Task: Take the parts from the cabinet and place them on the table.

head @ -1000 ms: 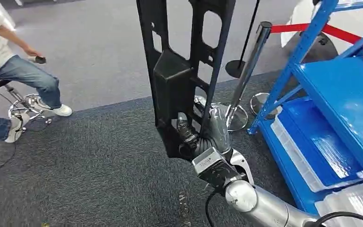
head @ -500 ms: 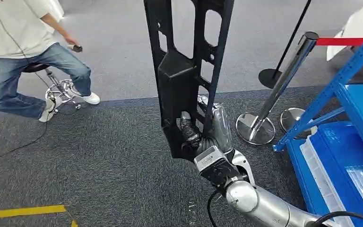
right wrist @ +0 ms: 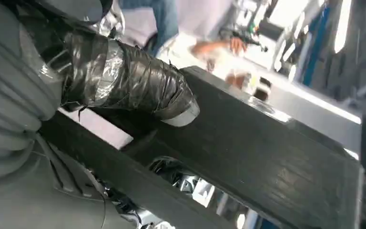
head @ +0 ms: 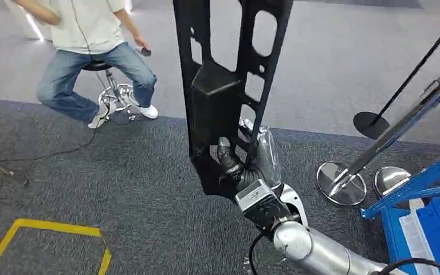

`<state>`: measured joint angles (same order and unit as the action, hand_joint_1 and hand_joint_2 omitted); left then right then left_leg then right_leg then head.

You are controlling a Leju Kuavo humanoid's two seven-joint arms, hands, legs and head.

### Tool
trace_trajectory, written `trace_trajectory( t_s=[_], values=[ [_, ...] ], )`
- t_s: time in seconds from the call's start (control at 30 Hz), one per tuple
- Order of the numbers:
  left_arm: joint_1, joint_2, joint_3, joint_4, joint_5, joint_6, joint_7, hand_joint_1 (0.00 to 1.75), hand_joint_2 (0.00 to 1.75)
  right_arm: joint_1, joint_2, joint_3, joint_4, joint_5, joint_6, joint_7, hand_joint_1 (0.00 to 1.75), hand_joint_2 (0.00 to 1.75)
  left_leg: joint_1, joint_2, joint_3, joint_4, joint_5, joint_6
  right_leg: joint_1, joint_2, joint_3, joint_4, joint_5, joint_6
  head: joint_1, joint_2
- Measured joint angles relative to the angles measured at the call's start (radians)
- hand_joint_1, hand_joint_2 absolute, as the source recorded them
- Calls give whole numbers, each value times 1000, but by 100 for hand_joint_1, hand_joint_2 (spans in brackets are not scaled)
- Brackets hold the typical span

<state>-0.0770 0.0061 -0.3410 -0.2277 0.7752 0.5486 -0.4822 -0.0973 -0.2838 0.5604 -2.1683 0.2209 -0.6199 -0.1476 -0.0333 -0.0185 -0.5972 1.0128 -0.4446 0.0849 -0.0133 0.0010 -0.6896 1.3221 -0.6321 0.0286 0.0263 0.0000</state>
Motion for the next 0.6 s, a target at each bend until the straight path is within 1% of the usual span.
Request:
trace_trajectory(
  t_s=[0.03, 0.07, 0.1, 0.13, 0.17, 0.2, 0.23, 0.27, 0.3, 0.33, 0.37, 0.4, 0.43, 0.47, 0.5, 0.53, 0.57, 0.6],
  values=[
    [-1, 0, -2, 0, 0, 0, 0, 0, 175, 4, 0, 0, 0, 0, 0, 0, 175, 175, 0, -17, 1, 2, -2, 0, 0, 0, -30, 30, 6, 2, -1, 0],
    [1, 0, -3, 0, 1, 0, 0, 0, 175, 4, 0, 0, 0, 0, 0, 0, 175, 175, 2, -36, 3, 7, -6, -1, -2, 0, -36, 13, 38, 4, 0, 0],
    [4, 0, -4, 0, 1, 0, 0, 0, 175, 4, 0, 0, 0, 0, 0, 0, 175, 175, 4, -54, 5, 13, -11, -5, -5, 2, -18, -47, 90, 6, 0, 0],
    [5, 0, -5, 0, 1, 0, 0, 0, 175, 4, 0, 0, 0, 0, 0, 0, 175, 175, 8, -70, 7, 21, -18, -9, -9, 10, 14, -129, 144, 10, 0, 0],
    [6, 0, -5, 0, 1, 0, 0, 0, 175, 5, 0, 0, 0, 0, 0, 0, 175, 175, 10, -86, 7, 33, -27, -15, -16, 36, 46, -211, 185, 15, 0, 0],
    [4, 0, -5, 0, 1, 0, 0, 0, 175, 3, 0, 0, 2, 0, 0, 0, 175, 175, 8, -100, -4, 49, -36, -24, -24, 97, 54, -231, 158, 16, 1, 0],
    [1, 0, -6, 0, 1, 0, 0, 0, 175, 5, 0, 0, -2, 0, 0, -1, 175, 175, 11, -114, -15, 58, -38, -26, -23, 96, 60, -235, 157, 4, -2, 0],
    [2, 0, -6, 0, 0, 0, 0, 0, 175, 7, 0, -1, -2, 0, 1, 0, 175, 175, 15, -122, -19, 55, -36, -30, -19, 81, 61, -239, 156, -1, 0, 0],
    [7, 0, -7, 0, 1, 0, 0, 0, 175, 5, 0, -1, -2, 0, 2, 0, 175, 175, 17, -138, -24, 47, -33, -36, -14, 71, 63, -239, 154, -8, -1, 0],
    [10, 0, -8, 0, 1, 0, 0, 0, 175, 4, 0, -1, -2, 0, 3, 0, 175, 175, 17, -147, -26, 47, -33, -39, -16, 60, 68, -244, 155, -13, 0, 0],
    [13, -1, -8, 0, 1, 0, 0, 0, 175, 2, 0, -1, -2, 0, 3, 0, 175, 175, 16, -128, -21, 51, -38, -41, -23, 42, 77, -253, 155, -20, -1, 0],
    [11, -3, -9, 0, -1, 0, 0, 0, 175, 3, 0, -1, -2, 0, 3, 0, 175, 175, 10, -42, -33, 85, -56, -53, -23, 28, 88, -258, 152, -26, -5, 0],
    [7, -2, -10, 0, 0, 0, 0, 0, 175, 2, 0, -1, -2, 0, 3, 0, 175, 175, 16, -10, -66, 142, -84, -61, -20, 12, 93, -259, 149, -30, -3, 0],
    [4, -2, -13, 0, -2, 0, 0, 0, 175, 1, 0, -1, -2, 0, 3, 0, 175, 175, 21, 5, -111, 218, -116, -67, -19, -5, 96, -260, 145, -33, -4, 0],
    [3, -2, -15, 0, -2, 0, 0, 0, 175, 2, 0, -1, -2, 0, 5, 0, 175, 175, 26, 10, -155, 289, -138, -72, -18, -22, 99, -260, 141, -33, -4, 0],
    [4, -2, -16, 0, -2, 0, 0, 0, 175, 2, 0, -1, -2, 0, 8, 0, 175, 175, 31, 12, -184, 326, -137, -75, -18, -37, 102, -260, 137, -32, -4, 0],
    [6, -2, -17, 0, -2, 0, 0, 0, 175, 2, 0, -1, -2, 0, 10, 0, 175, 175, 35, 13, -187, 317, -113, -77, -18, -51, 106, -260, 132, -32, -4, 0],
    [9, -3, -17, 0, -1, 0, 1, 0, 175, 2, 0, -1, -2, 0, 13, 0, 175, 175, 37, 14, -173, 275, -80, -77, -18, -61, 111, -260, 128, -30, -4, 0]
  ],
)
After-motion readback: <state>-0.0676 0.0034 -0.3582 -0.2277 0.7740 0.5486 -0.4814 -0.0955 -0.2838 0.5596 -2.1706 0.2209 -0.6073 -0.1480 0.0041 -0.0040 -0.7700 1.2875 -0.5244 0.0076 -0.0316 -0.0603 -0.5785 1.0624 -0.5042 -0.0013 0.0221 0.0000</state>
